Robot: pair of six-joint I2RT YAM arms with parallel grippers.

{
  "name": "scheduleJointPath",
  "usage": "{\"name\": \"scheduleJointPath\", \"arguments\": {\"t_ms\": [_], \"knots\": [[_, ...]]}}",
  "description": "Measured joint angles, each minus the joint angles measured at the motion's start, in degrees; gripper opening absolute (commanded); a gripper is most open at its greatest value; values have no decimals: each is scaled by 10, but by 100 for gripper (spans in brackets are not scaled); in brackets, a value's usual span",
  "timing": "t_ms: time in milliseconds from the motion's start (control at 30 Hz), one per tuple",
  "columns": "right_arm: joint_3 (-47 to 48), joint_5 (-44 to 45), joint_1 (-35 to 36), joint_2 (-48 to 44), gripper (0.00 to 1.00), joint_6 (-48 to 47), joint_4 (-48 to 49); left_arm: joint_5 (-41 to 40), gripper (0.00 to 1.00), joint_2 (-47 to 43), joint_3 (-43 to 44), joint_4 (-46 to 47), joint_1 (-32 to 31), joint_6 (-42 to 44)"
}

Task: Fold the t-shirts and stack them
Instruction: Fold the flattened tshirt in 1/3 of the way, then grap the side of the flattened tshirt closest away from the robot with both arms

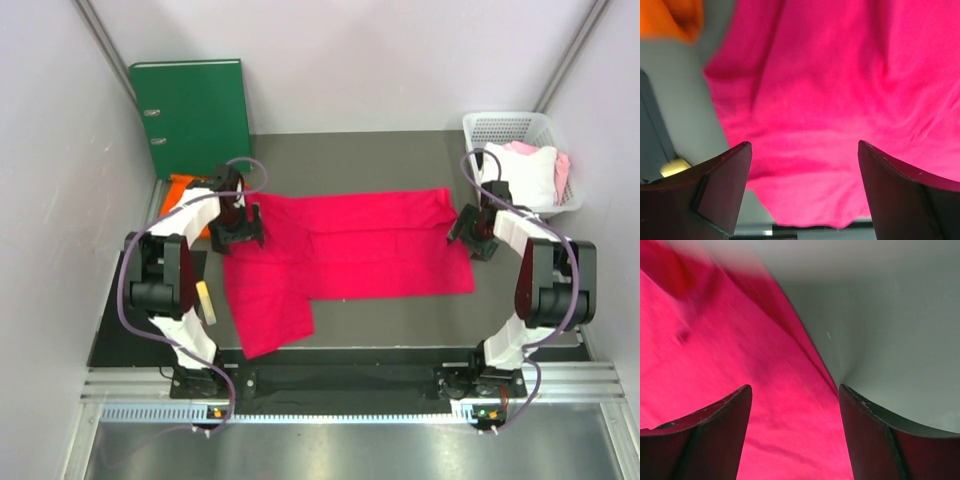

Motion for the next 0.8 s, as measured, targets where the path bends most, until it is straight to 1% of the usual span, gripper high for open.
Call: {"name": "scheduleJointPath", "arguments": {"t_ms": [267,400,533,600,800], "knots": [[-89,-5,-19,-93,64,25,-53,17,92,-85,-66,-61,-11,-5],[-129,-21,-36,-123,63,50,-69,19,92,-108,-94,-83,-12,-9],[-142,-38,-43,-132,62,76,-64,29,92,-122,-126,-99,-16,-14],[-146,-48,-45,-133,61,88,-60,35,93,-131,-135,-105,-24,-14],[-146,-76,-48,-129,59,114,-59,43,97,-166,-137,-107,-76,-11]]}}
